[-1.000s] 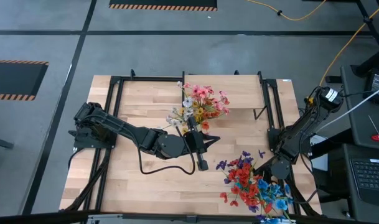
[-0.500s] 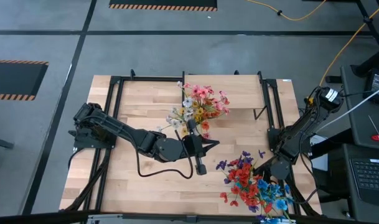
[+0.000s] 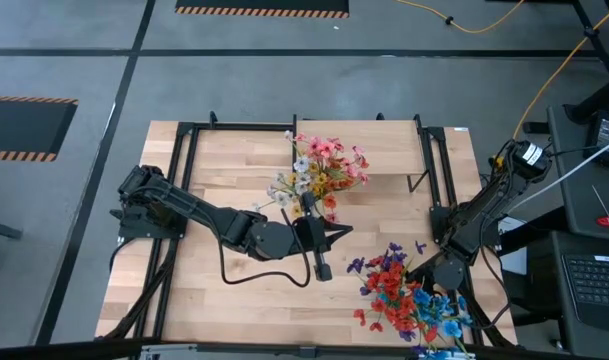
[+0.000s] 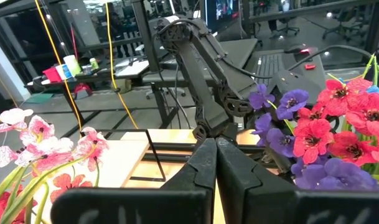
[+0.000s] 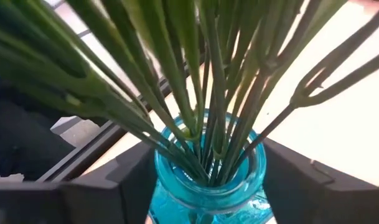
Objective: Pick and place flowers into a vace then onto a shelf
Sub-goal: Put the blue vase on the shelf
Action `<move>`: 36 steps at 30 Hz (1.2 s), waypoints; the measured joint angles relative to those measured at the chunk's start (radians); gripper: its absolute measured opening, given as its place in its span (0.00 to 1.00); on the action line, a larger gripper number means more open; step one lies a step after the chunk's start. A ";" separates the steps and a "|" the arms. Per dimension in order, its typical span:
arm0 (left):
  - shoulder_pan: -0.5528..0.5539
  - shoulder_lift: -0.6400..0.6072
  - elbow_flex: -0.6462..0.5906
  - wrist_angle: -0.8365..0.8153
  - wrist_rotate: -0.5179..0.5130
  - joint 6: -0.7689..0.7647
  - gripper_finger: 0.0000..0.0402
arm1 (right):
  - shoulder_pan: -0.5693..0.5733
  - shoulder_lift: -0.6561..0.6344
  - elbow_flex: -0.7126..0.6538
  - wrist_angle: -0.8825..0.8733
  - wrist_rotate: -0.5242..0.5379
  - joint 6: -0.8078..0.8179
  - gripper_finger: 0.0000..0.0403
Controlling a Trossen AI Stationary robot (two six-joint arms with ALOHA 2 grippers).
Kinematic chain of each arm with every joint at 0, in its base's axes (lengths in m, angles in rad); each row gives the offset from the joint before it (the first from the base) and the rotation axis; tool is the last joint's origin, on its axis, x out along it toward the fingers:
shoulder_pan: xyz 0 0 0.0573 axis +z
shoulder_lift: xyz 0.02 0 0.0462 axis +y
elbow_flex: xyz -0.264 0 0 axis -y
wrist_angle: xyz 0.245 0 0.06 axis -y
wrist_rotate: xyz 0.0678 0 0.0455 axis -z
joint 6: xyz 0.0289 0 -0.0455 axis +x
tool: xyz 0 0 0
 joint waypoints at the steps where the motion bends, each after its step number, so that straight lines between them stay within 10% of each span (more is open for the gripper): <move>1: 0.000 0.000 0.000 0.000 0.000 0.000 0.01 | 0.000 0.000 0.000 0.000 0.000 0.000 0.60; 15: -0.008 0.000 0.000 0.000 0.000 0.000 0.01 | 0.000 -0.056 -0.001 -0.010 -0.003 0.016 0.49; 36: -0.030 -0.020 -0.096 -0.202 0.031 -0.122 0.00 | -0.070 -0.520 0.009 -0.382 0.100 -0.026 0.49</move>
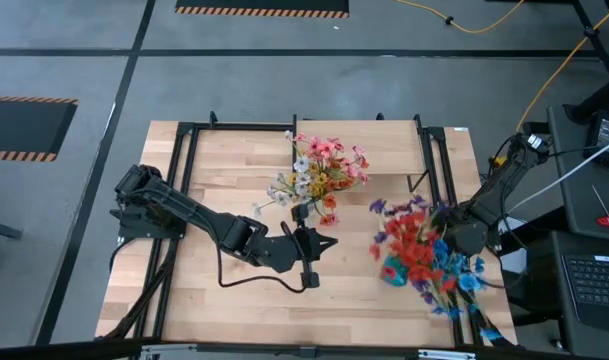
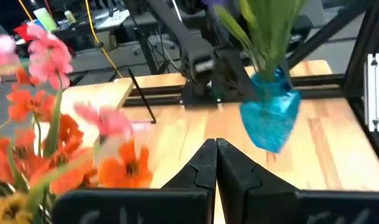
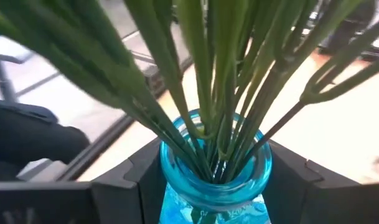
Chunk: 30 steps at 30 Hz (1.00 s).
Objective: Pick and place flowers into a vace then onto a shelf
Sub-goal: Put the blue vase on the shelf
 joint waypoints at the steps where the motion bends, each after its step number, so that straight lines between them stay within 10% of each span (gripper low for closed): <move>1: -0.002 -0.007 -0.025 0.018 -0.001 -0.002 0.00 | -0.010 -0.005 0.010 -0.020 0.004 0.001 0.49; 16: -0.021 -0.172 -0.520 0.313 -0.134 -0.157 0.00 | -0.281 -0.021 0.265 -0.366 0.137 -0.024 0.49; 30: -0.067 -0.170 -0.576 0.372 -0.159 -0.229 0.01 | -0.467 -0.080 0.438 -0.574 0.286 0.047 0.49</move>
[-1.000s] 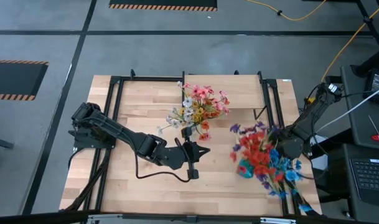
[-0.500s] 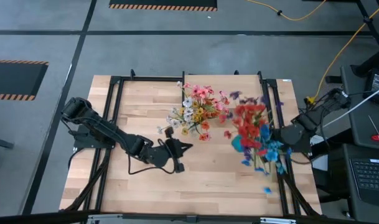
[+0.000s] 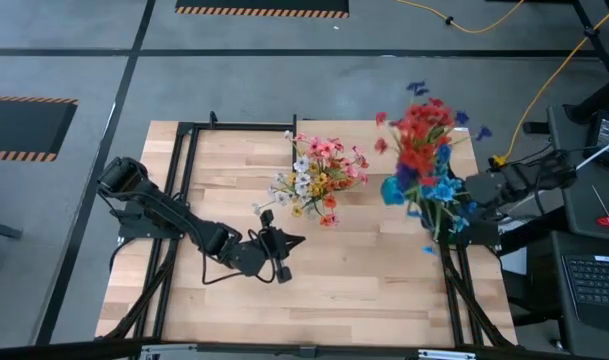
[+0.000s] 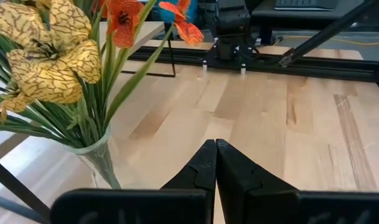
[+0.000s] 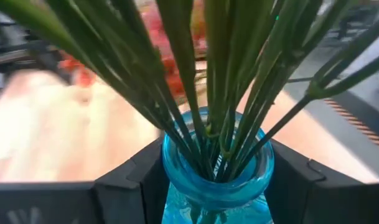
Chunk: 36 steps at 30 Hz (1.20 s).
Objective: Pick and place flowers into a vace then onto a shelf
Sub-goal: Put the blue vase on the shelf
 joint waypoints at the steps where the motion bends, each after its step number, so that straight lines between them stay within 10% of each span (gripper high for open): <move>1: 0.000 0.000 0.000 -0.001 0.000 0.000 0.01 | -0.012 0.001 0.002 0.003 0.021 -0.005 0.49; 18: 0.035 0.000 0.000 -0.003 -0.001 -0.018 0.02 | -0.388 0.036 0.004 0.104 0.141 -0.072 0.49; 36: 0.035 0.002 0.000 -0.008 0.005 0.059 0.02 | -1.011 0.158 0.004 0.190 -0.320 -0.174 0.49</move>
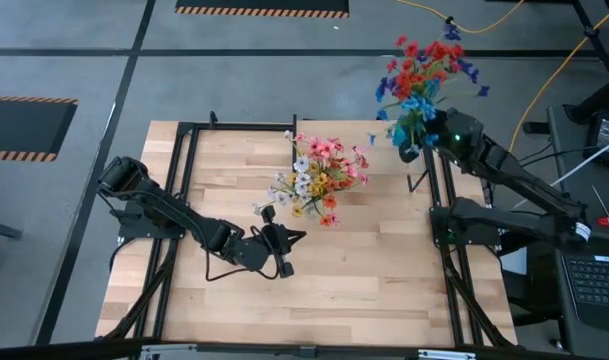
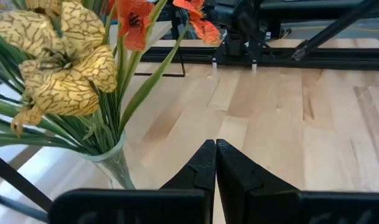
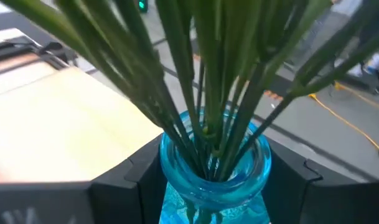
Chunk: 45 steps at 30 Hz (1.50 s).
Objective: Pick and place flowers into a vace then onto a shelf
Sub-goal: Put the blue vase on the shelf
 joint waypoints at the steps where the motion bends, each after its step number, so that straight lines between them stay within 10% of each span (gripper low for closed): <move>1: 0.000 0.000 0.000 0.000 0.000 0.008 0.02 | -0.023 0.010 0.000 0.000 -0.016 0.000 0.49; 45: 0.000 0.000 0.000 0.001 0.001 0.002 0.01 | -0.171 0.054 -0.049 0.033 -0.226 0.003 0.55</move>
